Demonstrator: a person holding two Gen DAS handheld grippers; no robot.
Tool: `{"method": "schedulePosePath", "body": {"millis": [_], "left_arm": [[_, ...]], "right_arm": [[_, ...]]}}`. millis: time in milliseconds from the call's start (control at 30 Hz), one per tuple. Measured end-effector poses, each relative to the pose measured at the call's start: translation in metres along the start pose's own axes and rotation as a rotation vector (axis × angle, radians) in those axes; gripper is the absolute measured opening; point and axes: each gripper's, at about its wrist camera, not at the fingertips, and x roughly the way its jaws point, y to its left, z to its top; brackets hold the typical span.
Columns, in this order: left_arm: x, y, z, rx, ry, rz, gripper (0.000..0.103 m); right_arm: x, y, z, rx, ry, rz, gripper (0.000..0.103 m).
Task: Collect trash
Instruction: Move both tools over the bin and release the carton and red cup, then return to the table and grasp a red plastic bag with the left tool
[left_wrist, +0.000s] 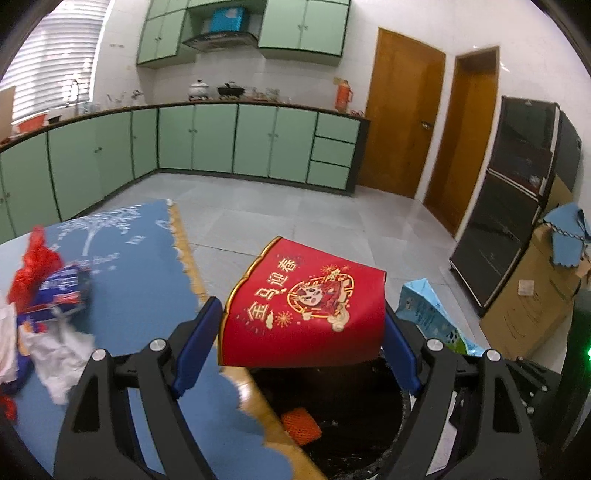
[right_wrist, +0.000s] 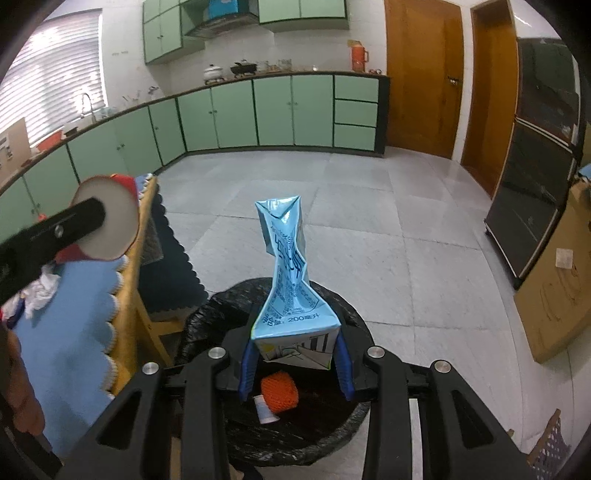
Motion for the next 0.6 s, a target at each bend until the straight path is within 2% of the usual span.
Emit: {"method": "schedulePosePath", "body": {"millis": [267, 433, 600], "left_arm": [[0.039, -0.011, 0.003, 0.036, 0.086, -0.039, 0.083], [0.038, -0.007, 0.008, 0.025, 0.086, -0.044, 0.085], [0.027, 0.000, 0.013, 0.005, 0.067, -0.032, 0.085]], "right_arm": [[0.033, -0.017, -0.013, 0.019, 0.058, -0.018, 0.037], [0.037, -0.023, -0.014, 0.039, 0.065, -0.021, 0.051], [0.026, -0.021, -0.008, 0.048, 0.038, -0.017, 0.058]]}}
